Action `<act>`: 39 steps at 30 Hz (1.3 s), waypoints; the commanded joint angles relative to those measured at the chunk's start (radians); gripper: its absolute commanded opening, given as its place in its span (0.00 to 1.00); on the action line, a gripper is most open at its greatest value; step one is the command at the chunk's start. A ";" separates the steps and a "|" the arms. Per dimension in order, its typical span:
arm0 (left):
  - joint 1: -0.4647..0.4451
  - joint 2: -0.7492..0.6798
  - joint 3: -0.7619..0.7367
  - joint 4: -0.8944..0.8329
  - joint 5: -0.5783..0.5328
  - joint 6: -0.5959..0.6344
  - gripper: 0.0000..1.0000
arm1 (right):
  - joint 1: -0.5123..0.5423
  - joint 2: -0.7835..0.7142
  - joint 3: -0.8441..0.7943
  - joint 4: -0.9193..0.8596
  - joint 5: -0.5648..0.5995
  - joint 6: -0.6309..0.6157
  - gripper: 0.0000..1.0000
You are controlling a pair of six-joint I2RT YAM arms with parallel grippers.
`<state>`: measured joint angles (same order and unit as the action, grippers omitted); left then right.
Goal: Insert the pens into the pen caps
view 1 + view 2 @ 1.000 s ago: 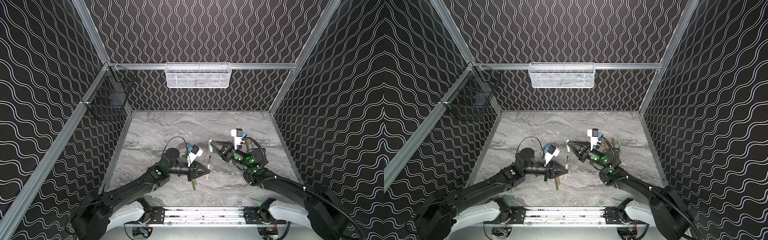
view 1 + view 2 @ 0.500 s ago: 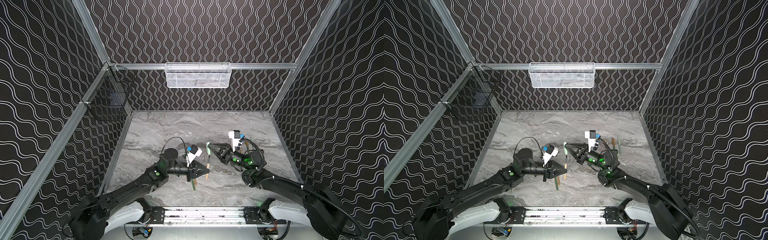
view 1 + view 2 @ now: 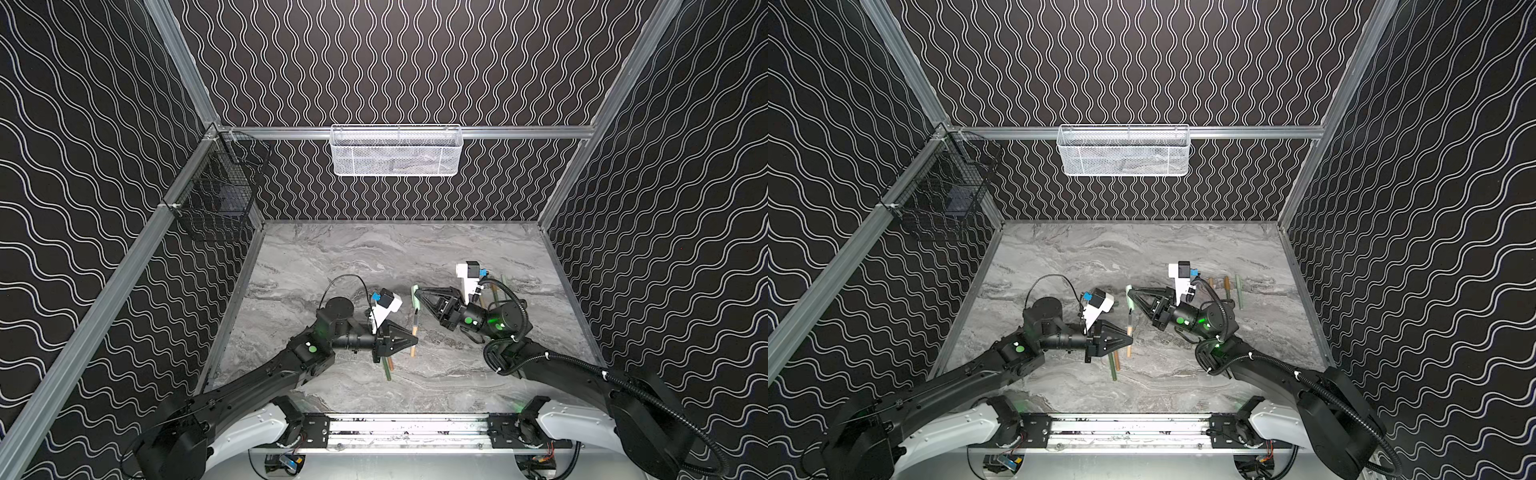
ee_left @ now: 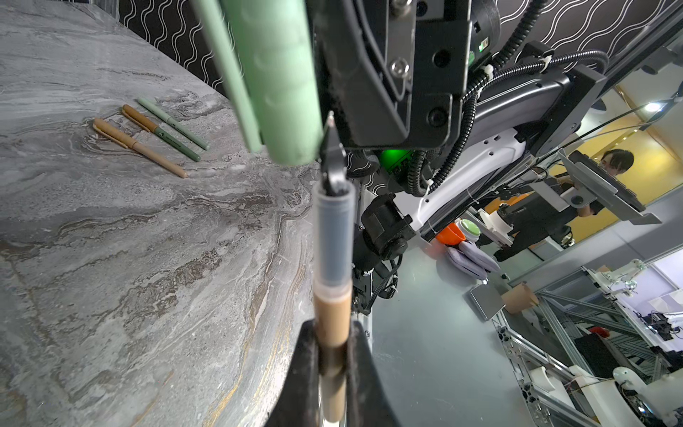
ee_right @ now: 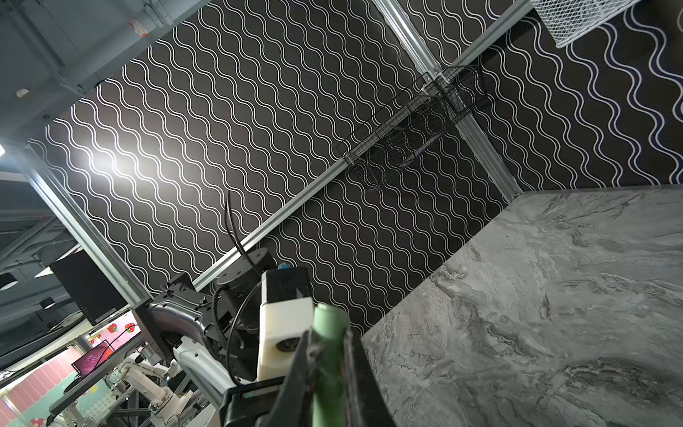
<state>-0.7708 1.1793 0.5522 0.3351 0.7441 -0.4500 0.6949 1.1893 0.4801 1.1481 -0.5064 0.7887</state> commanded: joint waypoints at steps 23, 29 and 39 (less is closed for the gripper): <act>0.002 -0.006 0.005 -0.008 -0.020 0.018 0.00 | 0.005 -0.013 0.014 0.027 -0.011 -0.012 0.12; 0.007 -0.017 0.003 -0.009 -0.026 0.019 0.00 | 0.011 -0.018 0.019 0.007 -0.011 -0.021 0.11; 0.016 -0.032 0.001 0.005 -0.025 0.017 0.00 | 0.026 -0.016 0.008 0.025 0.000 -0.009 0.11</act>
<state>-0.7586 1.1465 0.5510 0.3122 0.7174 -0.4419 0.7166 1.1748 0.4915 1.1198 -0.5095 0.7704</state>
